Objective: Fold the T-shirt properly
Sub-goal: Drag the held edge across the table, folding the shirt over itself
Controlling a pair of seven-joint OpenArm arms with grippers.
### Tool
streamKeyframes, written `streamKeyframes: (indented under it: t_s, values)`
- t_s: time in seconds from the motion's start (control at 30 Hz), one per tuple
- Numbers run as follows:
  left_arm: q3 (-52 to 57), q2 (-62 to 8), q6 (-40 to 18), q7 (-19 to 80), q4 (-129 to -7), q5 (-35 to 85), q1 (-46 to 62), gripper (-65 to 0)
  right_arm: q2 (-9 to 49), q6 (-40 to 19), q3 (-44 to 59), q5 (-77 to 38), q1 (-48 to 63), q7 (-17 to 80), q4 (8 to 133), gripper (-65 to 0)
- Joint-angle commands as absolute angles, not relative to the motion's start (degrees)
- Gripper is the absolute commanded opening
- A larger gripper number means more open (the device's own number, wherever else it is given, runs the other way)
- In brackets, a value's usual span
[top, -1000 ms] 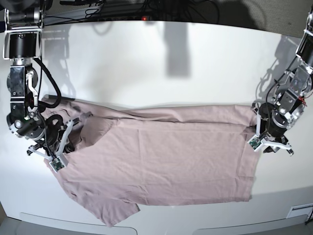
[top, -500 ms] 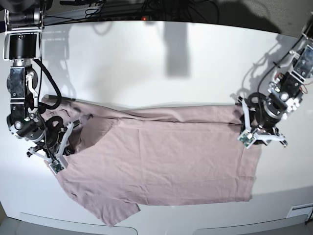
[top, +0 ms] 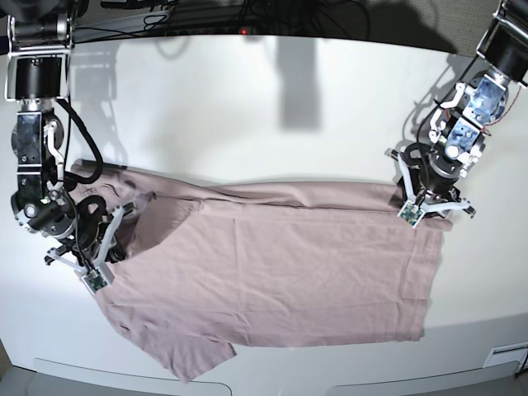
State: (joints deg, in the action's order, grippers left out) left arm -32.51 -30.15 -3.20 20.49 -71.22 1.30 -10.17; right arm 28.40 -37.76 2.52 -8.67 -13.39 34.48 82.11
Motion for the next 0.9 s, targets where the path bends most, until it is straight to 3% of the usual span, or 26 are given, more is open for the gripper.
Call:
streamKeyframes:
  t_s: [0.0, 0.77, 0.8, 0.87]
  values:
    - [-32.2, -30.8, -3.6, 22.3, -71.2, 0.2, -10.6, -44.6, 29.4, -37.5, 2.9, -8.8, -15.2, 33.0, 83.0, -65.0]
    - [-32.2, -30.8, -3.6, 22.3, -71.2, -1.5, -10.6, -44.6, 29.3, -35.0, 2.9, -5.5, -17.1, 29.8, 79.6, -65.0]
    - [-32.2, -30.8, -3.6, 22.4, -71.2, -1.5, -10.6, -44.6, 29.4, -35.1, 2.9, -3.9, -17.5, 28.1, 79.6, -63.8]
    - [-32.2, -30.8, -3.6, 22.5, -71.2, -1.5, -10.6, -44.6, 29.4, -35.1, 2.9, 0.6, -18.3, 22.7, 79.6, -47.2]
